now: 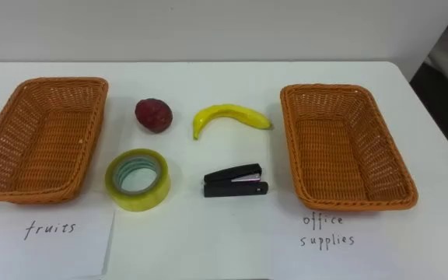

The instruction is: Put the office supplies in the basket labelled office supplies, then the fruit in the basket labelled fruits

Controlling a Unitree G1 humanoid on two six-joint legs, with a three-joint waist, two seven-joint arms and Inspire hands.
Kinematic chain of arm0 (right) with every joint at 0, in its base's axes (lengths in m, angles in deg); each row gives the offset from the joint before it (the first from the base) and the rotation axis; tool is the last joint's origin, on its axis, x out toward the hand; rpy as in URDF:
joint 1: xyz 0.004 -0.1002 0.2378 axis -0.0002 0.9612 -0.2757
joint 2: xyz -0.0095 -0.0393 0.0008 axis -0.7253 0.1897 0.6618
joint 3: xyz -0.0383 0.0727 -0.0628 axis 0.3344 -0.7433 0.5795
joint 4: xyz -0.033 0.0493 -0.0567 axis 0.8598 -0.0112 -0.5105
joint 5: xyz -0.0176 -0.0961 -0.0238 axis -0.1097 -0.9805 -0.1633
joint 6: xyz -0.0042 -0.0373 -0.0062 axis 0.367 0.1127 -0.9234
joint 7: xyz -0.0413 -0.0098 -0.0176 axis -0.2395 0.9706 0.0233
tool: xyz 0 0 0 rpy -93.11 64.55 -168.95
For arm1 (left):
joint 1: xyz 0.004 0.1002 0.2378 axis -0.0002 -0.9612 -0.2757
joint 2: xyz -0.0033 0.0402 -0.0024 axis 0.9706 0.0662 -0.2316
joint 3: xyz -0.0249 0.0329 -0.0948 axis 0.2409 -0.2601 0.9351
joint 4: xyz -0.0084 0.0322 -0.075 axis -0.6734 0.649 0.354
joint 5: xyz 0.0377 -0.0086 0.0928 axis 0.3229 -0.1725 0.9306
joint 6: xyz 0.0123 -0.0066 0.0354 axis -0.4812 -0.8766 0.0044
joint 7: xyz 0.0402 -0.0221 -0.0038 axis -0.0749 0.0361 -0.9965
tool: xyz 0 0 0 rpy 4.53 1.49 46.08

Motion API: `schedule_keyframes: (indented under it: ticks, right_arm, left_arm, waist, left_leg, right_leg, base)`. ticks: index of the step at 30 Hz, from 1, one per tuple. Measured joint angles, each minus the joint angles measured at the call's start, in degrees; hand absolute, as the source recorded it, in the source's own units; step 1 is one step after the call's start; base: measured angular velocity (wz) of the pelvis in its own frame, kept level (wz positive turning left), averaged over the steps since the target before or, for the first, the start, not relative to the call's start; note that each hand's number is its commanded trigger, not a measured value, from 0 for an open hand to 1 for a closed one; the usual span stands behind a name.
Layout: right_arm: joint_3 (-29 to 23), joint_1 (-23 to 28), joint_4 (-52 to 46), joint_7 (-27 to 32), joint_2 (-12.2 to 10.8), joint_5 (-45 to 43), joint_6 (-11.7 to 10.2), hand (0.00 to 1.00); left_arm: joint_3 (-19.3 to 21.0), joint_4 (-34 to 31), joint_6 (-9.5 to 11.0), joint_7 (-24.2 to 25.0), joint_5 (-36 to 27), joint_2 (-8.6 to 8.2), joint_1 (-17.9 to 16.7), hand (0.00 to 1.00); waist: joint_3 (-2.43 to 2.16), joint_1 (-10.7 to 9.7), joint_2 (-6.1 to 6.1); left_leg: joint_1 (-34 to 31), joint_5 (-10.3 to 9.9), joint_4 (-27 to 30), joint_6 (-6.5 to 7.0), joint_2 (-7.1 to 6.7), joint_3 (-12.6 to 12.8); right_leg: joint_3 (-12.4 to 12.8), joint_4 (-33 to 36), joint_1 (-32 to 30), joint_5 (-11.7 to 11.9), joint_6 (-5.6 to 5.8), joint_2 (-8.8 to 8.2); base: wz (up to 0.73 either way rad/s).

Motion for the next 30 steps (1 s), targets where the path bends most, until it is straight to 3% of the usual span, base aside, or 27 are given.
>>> schedule_keyframes:
  ticks: [11,19,28,30]
  right_arm:
    - [0.14,0.16,0.05,0.44,-0.01,0.82,-0.17,0.0]
    - [0.29,1.37,1.09,-0.01,-0.14,9.41,0.16,0.0]
    - [-6.01,4.35,2.67,0.71,-1.17,21.9,2.18,0.0]
    - [-8.99,5.39,2.79,1.81,-1.18,25.16,2.89,0.0]
  left_arm:
    - [0.09,0.24,0.17,-0.41,-0.14,-0.53,0.15,0.0]
    - [0.85,2.07,0.18,-0.28,-4.37,-0.43,0.08,0.0]
    - [5.02,1.7,-0.17,0.05,-3.84,-0.68,-1.12,0.0]
    - [5.13,1.05,-0.56,-0.23,-4.04,-0.71,-1.64,0.0]
  waist:
    - [0.32,-0.03,-0.71]
    - [0.38,0.03,-0.88]
    - [0.35,-0.28,-0.88]
    - [0.35,-1.21,-0.92]
  left_leg:
    - [0.18,0.0,-0.21,0.0,0.06,1.5]
    - [1.88,-0.01,-1.11,0.02,0.06,1.68]
    - [2.02,-0.04,-1.1,0.06,0.06,1.61]
    - [1.83,-0.04,-1.09,0.06,0.04,1.6]
  right_leg:
    - [0.5,-0.2,0.03,0.0,0.0,-0.03]
    - [1.72,-0.25,0.85,-0.05,0.08,0.15]
    - [1.76,-0.21,0.83,-0.07,0.12,0.13]
    - [1.76,-0.28,0.7,-0.16,0.21,0.11]
  base:
    - [-0.02]
    - [-0.08]
    - [0.0]
    - [0.05]
